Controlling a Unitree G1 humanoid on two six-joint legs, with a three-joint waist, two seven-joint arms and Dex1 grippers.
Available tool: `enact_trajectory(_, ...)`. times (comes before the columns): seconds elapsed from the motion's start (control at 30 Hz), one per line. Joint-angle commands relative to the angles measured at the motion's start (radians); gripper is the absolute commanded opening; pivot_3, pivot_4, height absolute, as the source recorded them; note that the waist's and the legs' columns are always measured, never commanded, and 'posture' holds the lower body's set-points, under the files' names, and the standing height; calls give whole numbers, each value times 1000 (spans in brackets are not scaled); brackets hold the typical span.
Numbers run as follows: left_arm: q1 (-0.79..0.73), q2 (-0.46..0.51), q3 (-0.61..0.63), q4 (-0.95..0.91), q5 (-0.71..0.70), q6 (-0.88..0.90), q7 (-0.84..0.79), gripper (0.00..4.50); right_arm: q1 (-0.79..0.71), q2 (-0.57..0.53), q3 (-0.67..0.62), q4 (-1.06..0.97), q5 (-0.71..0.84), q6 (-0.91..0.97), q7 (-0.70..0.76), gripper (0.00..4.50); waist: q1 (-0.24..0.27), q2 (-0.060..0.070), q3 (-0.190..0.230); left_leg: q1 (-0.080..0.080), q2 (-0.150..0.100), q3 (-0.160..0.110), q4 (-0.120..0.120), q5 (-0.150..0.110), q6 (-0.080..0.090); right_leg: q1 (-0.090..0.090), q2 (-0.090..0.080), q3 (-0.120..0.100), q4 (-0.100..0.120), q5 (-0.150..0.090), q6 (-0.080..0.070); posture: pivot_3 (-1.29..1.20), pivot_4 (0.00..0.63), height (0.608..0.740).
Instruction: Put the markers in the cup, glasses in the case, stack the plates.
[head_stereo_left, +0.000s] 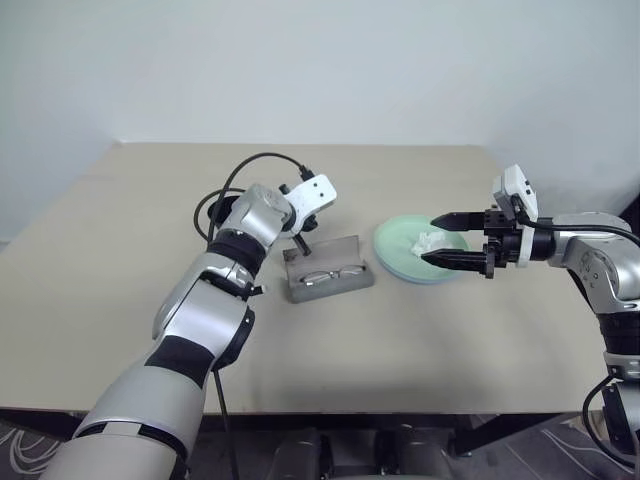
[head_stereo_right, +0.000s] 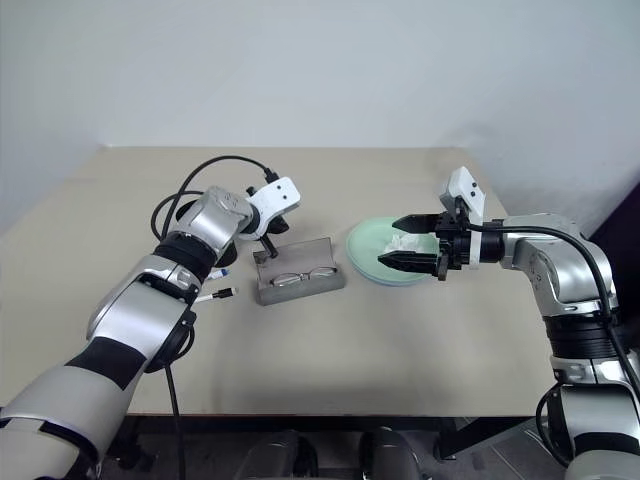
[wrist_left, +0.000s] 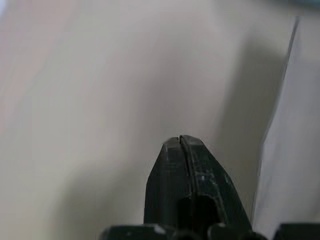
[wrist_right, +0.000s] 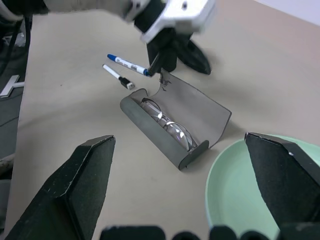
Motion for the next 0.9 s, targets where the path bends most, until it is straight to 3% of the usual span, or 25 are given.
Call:
enact_trajectory(0.03, 19, 9, -36, -62, 50, -33, -63, 53, -24, -4, -15, -8, 1, -18, 1, 4500, 1, 0, 0, 0, 0, 0, 0, 0, 0, 0, 0, 0, 0, 0, 0, 0, 0, 732)
enact_trajectory(0.17, 87, 62, -67, -247, 59, 9, -228, 53, -23, -5, -16, -9, 0, -18, 0, 4500, 0, 0, 0, 0, 0, 1, 1, -1, 1, 0, 0, 0, -1, 0, 0, 0, 0, 732)
enact_trajectory(0.3, 196, 156, -91, -550, 58, 87, -388, 53, -20, -2, -15, -13, 1, -15, -4, 4500, -3, 0, 0, 0, 0, 1, 1, -2, 1, 0, 0, 0, -1, 0, 0, 0, 0, 732)
enact_trajectory(0.5, 337, 231, -113, -831, 66, 184, -460, 53, -25, 3, -11, -7, -1, -18, -2, 4500, -2, 1, -1, 1, 1, 1, 1, -2, 0, 0, 0, 1, 0, 0, 0, 0, 0, 732)
enact_trajectory(0.73, 372, 250, -86, -902, 69, 230, -425, 53, -41, 10, -2, 11, -6, -25, 3, 4500, -2, 2, -1, 3, 0, 1, 2, -2, 0, 3, 0, 1, 0, -1, -1, 0, 0, 732)
enact_trajectory(0.9, 361, 276, 27, -900, -28, 199, -431, 53, -46, 13, 5, 18, -6, -31, 4, 4500, -2, 2, -1, 3, 1, 1, 2, -2, 0, 2, 0, 1, 0, -1, -2, 0, 0, 732)
